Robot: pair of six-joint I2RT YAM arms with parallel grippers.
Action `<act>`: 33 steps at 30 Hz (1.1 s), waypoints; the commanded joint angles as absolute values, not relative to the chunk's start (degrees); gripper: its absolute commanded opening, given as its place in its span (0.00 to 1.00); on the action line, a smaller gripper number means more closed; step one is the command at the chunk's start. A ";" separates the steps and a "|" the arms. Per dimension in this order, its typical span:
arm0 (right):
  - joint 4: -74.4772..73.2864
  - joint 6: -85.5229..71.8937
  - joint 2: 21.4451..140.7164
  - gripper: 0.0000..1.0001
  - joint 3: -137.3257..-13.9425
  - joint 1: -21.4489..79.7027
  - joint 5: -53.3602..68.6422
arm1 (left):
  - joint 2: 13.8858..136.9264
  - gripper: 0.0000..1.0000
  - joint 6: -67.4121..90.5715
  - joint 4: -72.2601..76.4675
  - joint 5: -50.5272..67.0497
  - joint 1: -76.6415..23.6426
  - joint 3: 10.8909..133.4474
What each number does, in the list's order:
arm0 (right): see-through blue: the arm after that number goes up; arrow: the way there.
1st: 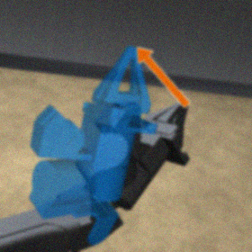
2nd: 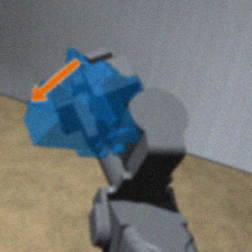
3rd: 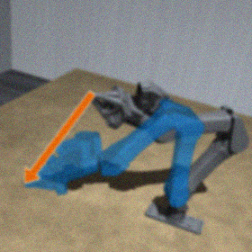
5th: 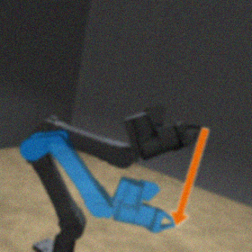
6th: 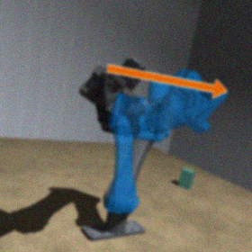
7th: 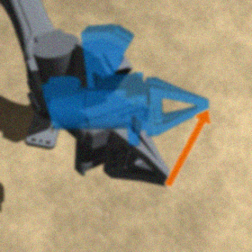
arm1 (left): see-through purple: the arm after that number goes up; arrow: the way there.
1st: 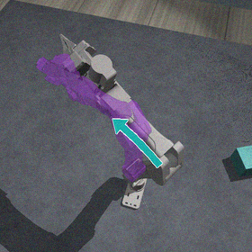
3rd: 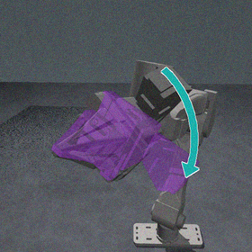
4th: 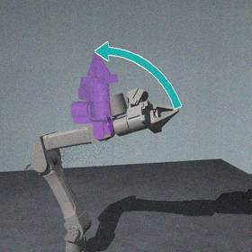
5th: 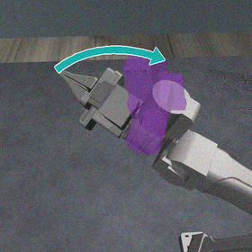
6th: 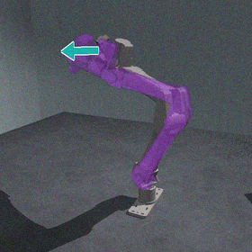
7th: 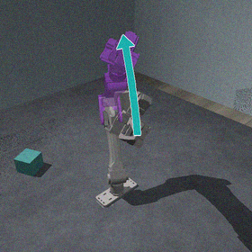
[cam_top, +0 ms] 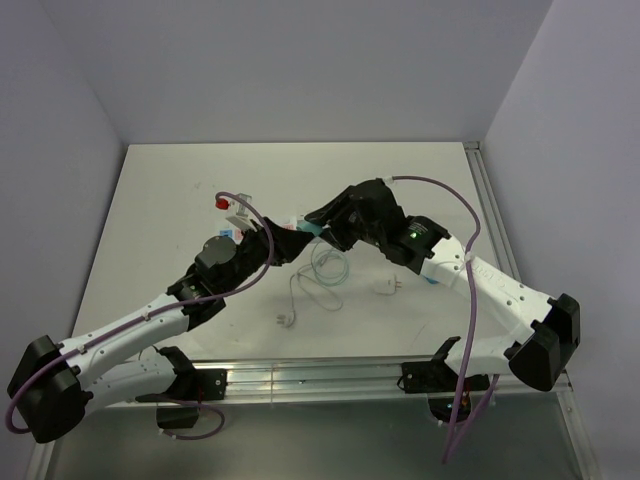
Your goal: Insert the plug
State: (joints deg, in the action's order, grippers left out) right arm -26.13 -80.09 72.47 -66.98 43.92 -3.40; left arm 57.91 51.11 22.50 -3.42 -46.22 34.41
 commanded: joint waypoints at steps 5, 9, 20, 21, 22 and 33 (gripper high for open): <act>-24.43 -81.30 72.95 0.00 -68.38 44.91 -4.04 | 58.10 0.51 50.54 24.87 -4.13 -46.58 35.42; -24.52 -81.39 73.39 0.00 -68.47 45.00 -4.31 | 58.53 0.49 50.89 24.87 -3.34 -46.58 35.94; -23.73 -80.08 74.79 0.05 -69.52 45.09 -3.43 | 58.71 0.20 51.86 22.07 -2.55 -46.58 36.65; -23.90 -79.46 74.88 0.08 -69.78 45.09 -3.43 | 58.36 0.03 51.51 20.58 -2.72 -46.58 36.91; -24.08 -77.80 74.80 0.15 -69.96 45.00 -3.43 | 57.40 0.00 51.50 19.70 -3.07 -46.50 37.26; -24.94 -50.57 67.43 0.51 -72.42 45.00 8.95 | 48.44 0.00 48.87 5.02 4.02 -41.05 41.22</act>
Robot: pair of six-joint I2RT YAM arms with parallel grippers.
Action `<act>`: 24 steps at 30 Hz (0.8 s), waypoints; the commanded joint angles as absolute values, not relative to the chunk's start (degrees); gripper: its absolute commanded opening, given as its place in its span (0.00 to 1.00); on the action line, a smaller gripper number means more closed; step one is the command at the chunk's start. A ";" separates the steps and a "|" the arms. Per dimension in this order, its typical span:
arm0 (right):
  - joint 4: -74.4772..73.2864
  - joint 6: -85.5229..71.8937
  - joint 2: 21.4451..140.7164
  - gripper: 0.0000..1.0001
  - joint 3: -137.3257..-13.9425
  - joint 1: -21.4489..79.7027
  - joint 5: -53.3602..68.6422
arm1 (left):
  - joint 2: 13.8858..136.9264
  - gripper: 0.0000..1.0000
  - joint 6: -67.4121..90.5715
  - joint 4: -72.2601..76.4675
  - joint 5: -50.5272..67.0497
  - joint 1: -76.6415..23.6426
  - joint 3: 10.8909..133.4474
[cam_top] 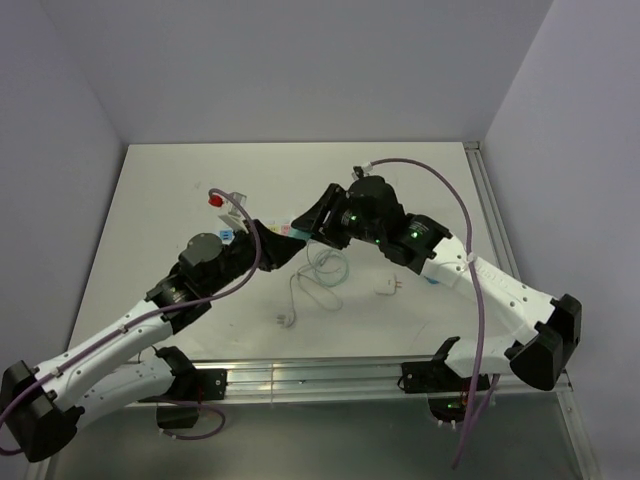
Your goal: Insert the plug
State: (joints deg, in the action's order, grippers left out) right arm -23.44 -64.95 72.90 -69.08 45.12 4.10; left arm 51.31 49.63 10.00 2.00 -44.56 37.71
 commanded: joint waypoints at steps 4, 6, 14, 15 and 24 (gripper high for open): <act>-31.55 -43.78 61.36 0.53 -72.95 44.91 6.78 | 46.59 0.00 47.90 0.18 6.15 -39.55 43.59; -29.90 -43.76 57.16 0.58 -70.67 44.04 5.98 | 45.62 0.00 48.25 -2.02 5.72 -38.94 43.60; -29.43 -43.17 56.34 0.79 -70.21 43.07 11.78 | 44.03 0.00 47.91 -1.40 6.24 -38.85 44.99; -29.70 -39.67 56.25 0.79 -70.57 43.15 11.95 | 44.12 0.00 47.38 -2.36 7.11 -38.85 45.61; -23.85 -18.74 56.16 0.75 -69.44 39.57 20.97 | 47.02 0.00 42.63 -10.01 26.35 -38.15 53.78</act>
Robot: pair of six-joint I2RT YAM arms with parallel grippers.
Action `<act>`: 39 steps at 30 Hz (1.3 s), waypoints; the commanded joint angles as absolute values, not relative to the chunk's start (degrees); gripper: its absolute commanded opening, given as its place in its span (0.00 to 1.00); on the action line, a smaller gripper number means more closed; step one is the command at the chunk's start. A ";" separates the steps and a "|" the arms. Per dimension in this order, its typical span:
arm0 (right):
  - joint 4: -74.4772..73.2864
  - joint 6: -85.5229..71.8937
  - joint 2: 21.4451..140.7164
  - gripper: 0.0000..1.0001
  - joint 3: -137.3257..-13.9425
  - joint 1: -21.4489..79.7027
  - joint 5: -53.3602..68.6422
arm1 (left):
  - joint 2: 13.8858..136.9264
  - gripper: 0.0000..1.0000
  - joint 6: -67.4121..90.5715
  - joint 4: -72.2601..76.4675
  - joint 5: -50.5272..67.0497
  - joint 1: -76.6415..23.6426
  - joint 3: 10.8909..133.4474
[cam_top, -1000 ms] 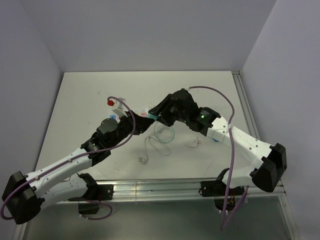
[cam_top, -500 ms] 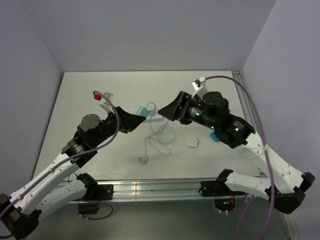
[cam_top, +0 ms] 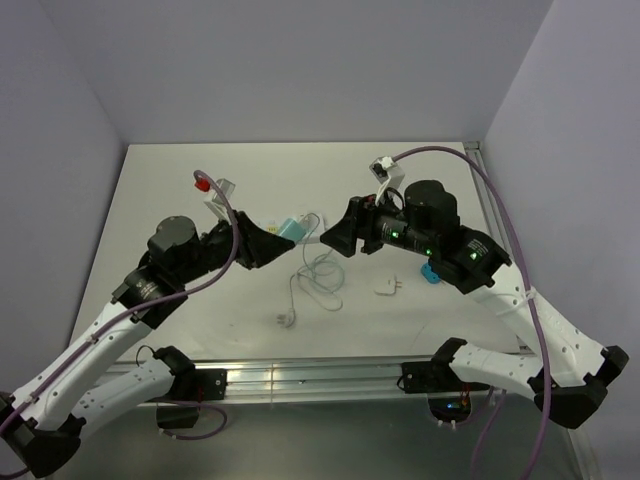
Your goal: Insert the plug
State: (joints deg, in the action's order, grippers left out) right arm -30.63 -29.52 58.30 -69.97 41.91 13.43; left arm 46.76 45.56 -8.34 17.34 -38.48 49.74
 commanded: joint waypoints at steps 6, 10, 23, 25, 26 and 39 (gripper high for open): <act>-18.12 -13.63 55.20 0.78 -67.15 36.05 38.70 | 43.87 0.00 41.22 -14.93 34.01 -38.14 53.35; -18.98 -12.66 56.68 0.78 -68.11 34.28 47.01 | 41.93 0.00 40.43 -16.00 36.29 -38.14 51.60; -6.93 -27.16 64.59 0.72 -66.18 35.77 63.63 | 42.19 0.01 39.99 -12.39 40.78 -38.23 50.10; -8.34 -26.81 65.47 0.68 -67.58 35.86 63.90 | 42.45 0.00 39.82 -12.57 40.78 -38.15 50.18; -8.78 -26.63 66.09 0.68 -67.67 36.21 63.64 | 42.54 0.00 39.73 -12.74 40.78 -38.14 50.19; -10.20 -26.63 69.26 0.59 -68.55 39.29 61.70 | 42.80 0.00 40.17 -10.72 41.14 -38.15 48.60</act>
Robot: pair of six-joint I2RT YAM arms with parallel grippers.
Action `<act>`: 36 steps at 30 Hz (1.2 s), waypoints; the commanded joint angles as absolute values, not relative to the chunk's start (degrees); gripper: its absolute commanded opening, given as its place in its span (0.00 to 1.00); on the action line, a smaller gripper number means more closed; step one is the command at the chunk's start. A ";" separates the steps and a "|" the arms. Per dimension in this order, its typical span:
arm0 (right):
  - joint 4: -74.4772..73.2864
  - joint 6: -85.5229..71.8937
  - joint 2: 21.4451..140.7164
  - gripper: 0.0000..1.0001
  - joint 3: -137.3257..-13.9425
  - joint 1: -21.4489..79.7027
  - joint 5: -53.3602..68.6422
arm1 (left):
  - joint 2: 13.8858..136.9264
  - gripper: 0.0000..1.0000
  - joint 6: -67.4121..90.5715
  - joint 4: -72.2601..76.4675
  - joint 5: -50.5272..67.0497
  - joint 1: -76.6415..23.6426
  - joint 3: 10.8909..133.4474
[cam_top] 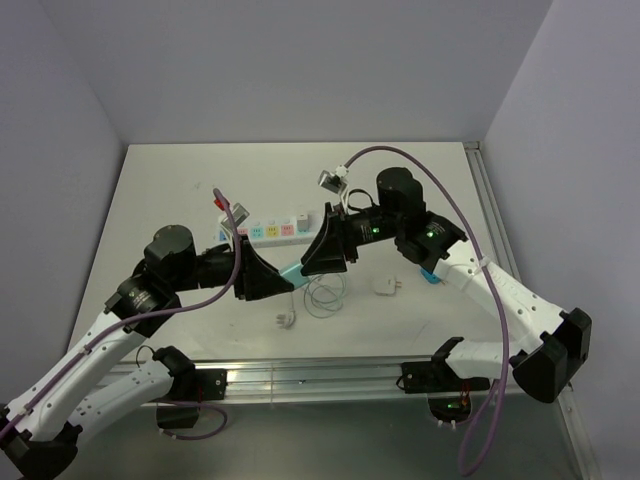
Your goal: Insert the plug
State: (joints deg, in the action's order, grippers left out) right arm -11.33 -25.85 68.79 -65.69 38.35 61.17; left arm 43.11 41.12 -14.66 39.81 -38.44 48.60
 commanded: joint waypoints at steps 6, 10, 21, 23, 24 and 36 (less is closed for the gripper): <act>-11.69 -25.84 69.43 0.54 -68.47 41.66 61.52 | 42.45 0.00 39.29 -11.25 40.78 -38.15 49.04; -10.46 -26.54 69.08 0.49 -67.94 42.10 61.87 | 42.54 0.00 39.20 -11.07 40.87 -38.14 48.78; -9.32 -27.16 71.37 0.40 -67.68 42.28 64.77 | 42.10 0.00 38.41 -12.22 40.34 -38.14 49.22; -9.32 -27.07 71.28 0.42 -67.50 42.36 65.13 | 41.93 0.00 38.41 -12.22 39.99 -38.14 48.96; -9.49 -26.90 71.28 0.43 -67.50 42.45 65.30 | 41.92 0.00 38.58 -11.87 39.99 -38.14 48.78; -8.70 -27.07 70.93 0.44 -66.27 42.54 67.58 | 41.48 0.00 38.06 -13.27 37.97 -38.23 49.22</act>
State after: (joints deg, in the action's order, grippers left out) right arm -10.98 -25.96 71.50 -66.04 41.58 63.72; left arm 42.37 39.64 -15.11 40.62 -38.44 48.53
